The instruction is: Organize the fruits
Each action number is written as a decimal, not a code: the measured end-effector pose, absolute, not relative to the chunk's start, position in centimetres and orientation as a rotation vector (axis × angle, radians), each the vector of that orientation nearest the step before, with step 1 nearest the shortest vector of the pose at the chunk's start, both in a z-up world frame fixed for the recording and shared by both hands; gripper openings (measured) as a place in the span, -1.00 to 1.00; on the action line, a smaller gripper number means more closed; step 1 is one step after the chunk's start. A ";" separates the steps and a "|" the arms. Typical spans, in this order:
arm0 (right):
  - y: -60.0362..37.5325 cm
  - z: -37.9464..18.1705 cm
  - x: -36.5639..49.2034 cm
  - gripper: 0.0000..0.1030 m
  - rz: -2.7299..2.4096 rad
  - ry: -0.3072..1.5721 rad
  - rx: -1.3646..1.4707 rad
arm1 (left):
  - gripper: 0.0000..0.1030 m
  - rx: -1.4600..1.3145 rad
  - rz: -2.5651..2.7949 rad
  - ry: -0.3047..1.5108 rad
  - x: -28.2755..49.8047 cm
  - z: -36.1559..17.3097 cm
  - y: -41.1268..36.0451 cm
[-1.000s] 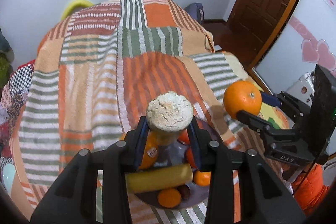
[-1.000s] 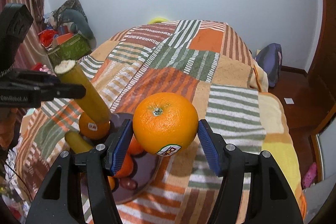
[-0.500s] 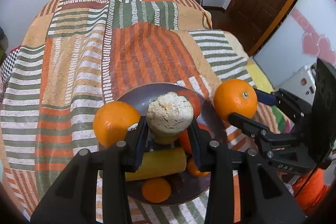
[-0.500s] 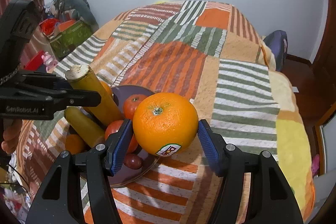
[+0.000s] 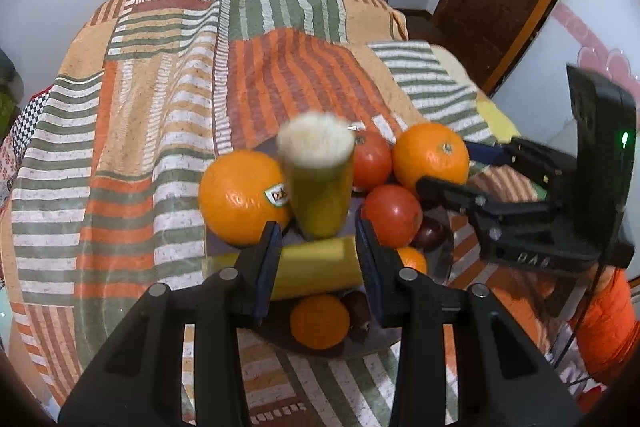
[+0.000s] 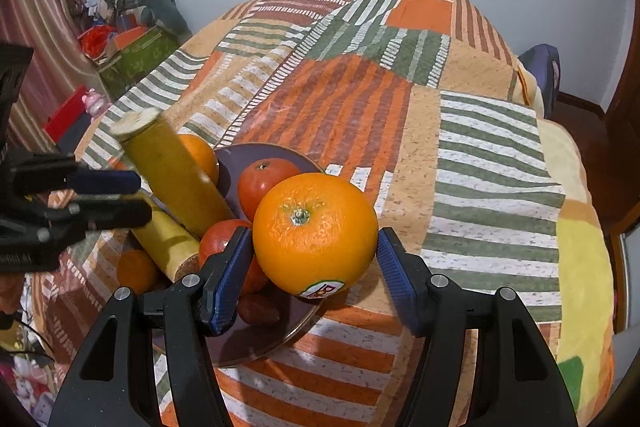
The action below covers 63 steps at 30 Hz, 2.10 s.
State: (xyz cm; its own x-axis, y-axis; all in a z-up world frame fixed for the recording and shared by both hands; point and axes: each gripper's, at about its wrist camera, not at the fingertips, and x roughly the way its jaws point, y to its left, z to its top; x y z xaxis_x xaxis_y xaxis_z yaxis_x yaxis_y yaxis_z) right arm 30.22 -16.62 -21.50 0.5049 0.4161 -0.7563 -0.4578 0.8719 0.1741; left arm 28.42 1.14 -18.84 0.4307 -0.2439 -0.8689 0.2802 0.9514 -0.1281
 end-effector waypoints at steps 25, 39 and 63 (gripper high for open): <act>-16.5 -20.0 29.5 0.33 0.531 0.877 -0.063 | -0.26 0.001 -0.249 1.011 27.7 -17.4 2.5; -18.6 -10.1 24.3 0.34 0.516 0.609 -0.015 | -0.26 -0.005 -0.151 0.715 22.0 -8.3 3.0; -19.8 -0.6 11.5 0.65 0.539 0.188 0.055 | 0.43 -0.036 -0.046 0.239 5.9 3.1 1.1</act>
